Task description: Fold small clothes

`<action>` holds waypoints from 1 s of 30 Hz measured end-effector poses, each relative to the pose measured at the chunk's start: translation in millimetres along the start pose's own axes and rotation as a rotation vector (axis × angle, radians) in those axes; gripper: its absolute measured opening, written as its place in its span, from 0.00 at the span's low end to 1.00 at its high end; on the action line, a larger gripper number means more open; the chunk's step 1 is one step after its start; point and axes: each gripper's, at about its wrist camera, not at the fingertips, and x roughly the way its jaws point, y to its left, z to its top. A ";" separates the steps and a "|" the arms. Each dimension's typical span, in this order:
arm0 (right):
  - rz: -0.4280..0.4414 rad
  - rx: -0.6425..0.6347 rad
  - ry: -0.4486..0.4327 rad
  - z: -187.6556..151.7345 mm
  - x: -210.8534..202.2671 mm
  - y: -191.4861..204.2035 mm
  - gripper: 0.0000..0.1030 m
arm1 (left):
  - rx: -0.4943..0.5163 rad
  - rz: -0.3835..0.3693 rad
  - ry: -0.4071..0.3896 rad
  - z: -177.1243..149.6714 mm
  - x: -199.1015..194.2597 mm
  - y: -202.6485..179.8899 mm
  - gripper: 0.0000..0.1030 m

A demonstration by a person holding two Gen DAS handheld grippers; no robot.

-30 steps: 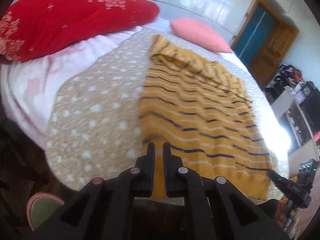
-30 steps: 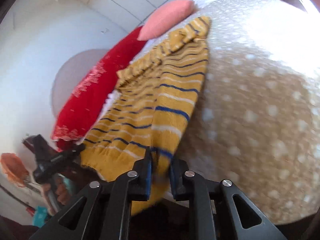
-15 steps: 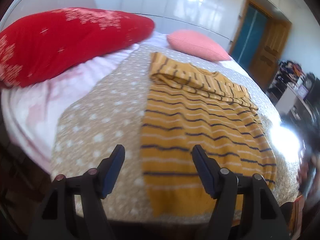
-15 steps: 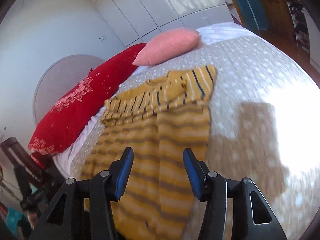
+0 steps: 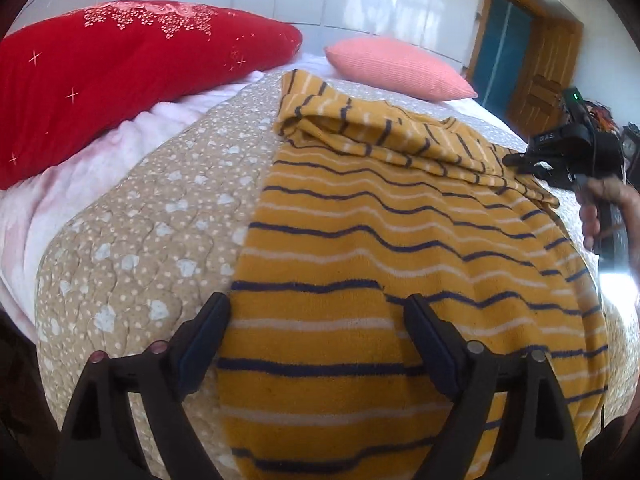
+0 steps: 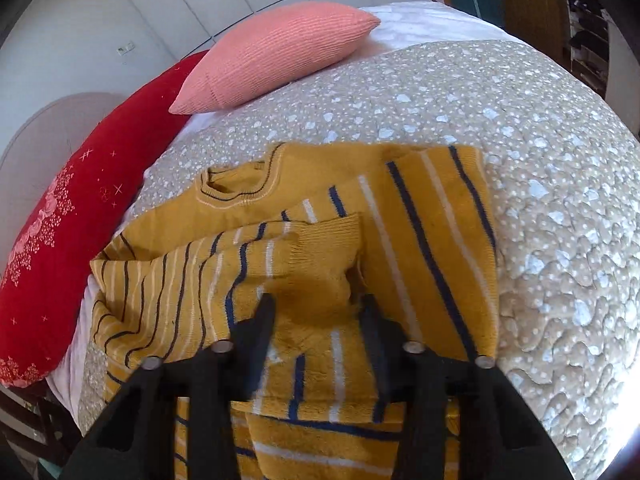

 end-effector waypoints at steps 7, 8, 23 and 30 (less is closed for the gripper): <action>-0.200 -0.001 -0.074 11.2 -30.1 -20.3 0.05 | -0.011 0.002 -0.012 0.4 2.0 -0.9 0.90; -0.258 -0.013 -0.055 11.7 -26.0 -25.2 0.05 | -0.012 0.000 -0.013 0.0 2.1 -1.1 0.90; 0.118 -0.274 -0.012 41.0 -4.0 146.3 0.61 | -0.329 -0.270 -0.062 126.9 44.6 62.7 0.90; 0.150 -0.494 0.198 56.1 77.7 248.7 0.62 | -0.593 -0.445 0.150 148.5 160.0 103.3 0.29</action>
